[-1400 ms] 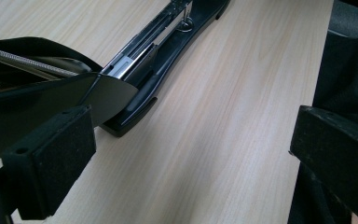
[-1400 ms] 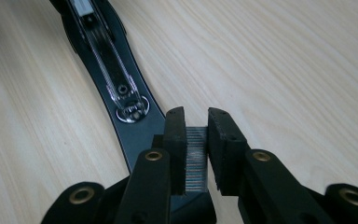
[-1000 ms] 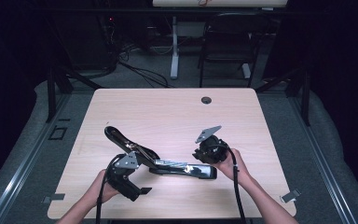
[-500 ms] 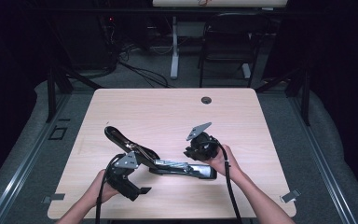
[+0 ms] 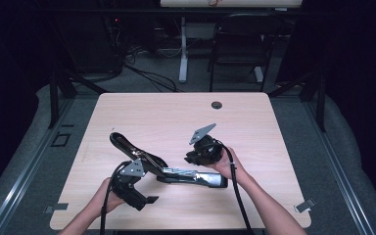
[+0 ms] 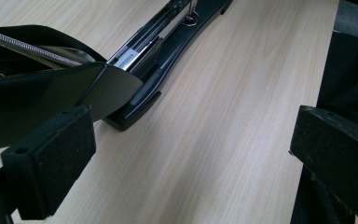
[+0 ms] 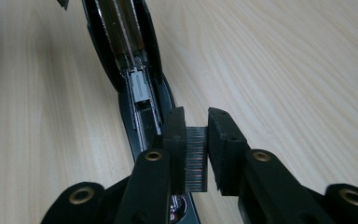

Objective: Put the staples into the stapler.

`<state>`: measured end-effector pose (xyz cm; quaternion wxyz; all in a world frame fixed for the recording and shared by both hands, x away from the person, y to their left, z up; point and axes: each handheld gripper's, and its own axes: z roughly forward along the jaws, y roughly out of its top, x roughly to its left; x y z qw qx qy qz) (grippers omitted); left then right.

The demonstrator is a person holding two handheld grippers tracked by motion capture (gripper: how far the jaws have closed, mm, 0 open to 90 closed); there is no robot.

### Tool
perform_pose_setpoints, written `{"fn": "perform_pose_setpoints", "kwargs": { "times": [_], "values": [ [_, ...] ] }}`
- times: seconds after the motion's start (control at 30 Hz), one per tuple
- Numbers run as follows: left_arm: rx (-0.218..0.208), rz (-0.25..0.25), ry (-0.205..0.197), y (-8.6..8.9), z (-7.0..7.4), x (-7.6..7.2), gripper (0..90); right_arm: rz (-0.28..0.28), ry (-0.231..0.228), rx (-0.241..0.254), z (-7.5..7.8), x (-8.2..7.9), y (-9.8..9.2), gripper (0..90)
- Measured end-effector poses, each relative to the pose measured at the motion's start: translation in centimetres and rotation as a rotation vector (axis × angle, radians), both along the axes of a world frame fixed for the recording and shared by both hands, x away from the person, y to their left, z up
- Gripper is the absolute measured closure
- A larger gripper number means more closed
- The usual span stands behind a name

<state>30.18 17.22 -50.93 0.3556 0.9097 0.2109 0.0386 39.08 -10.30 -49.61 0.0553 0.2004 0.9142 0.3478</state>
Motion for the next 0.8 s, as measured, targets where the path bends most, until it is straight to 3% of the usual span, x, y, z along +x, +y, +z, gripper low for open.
{"fn": "perform_pose_setpoints", "kwargs": {
  "times": [0.43, 0.47, 0.6, 0.8],
  "values": [
    [0.005, 0.002, 0.000, 0.0, 0.0, 0.0, 0.0, 0.095, 0.030, 0.016, -0.6, -0.2, 0.9, 78.2],
    [0.005, 0.001, -0.001, 0.0, 0.0, 0.0, 0.0, 0.109, 0.030, -0.004, -0.7, -0.1, 0.9, 78.1],
    [0.006, 0.002, -0.003, 0.0, 0.0, -0.1, 0.0, 0.115, 0.045, 0.008, -1.0, -0.2, 1.0, 78.1],
    [0.007, 0.003, -0.005, 0.0, 0.0, -0.1, 0.0, 0.148, 0.054, -0.018, -1.4, -0.4, 1.3, 78.1]
  ]
}}
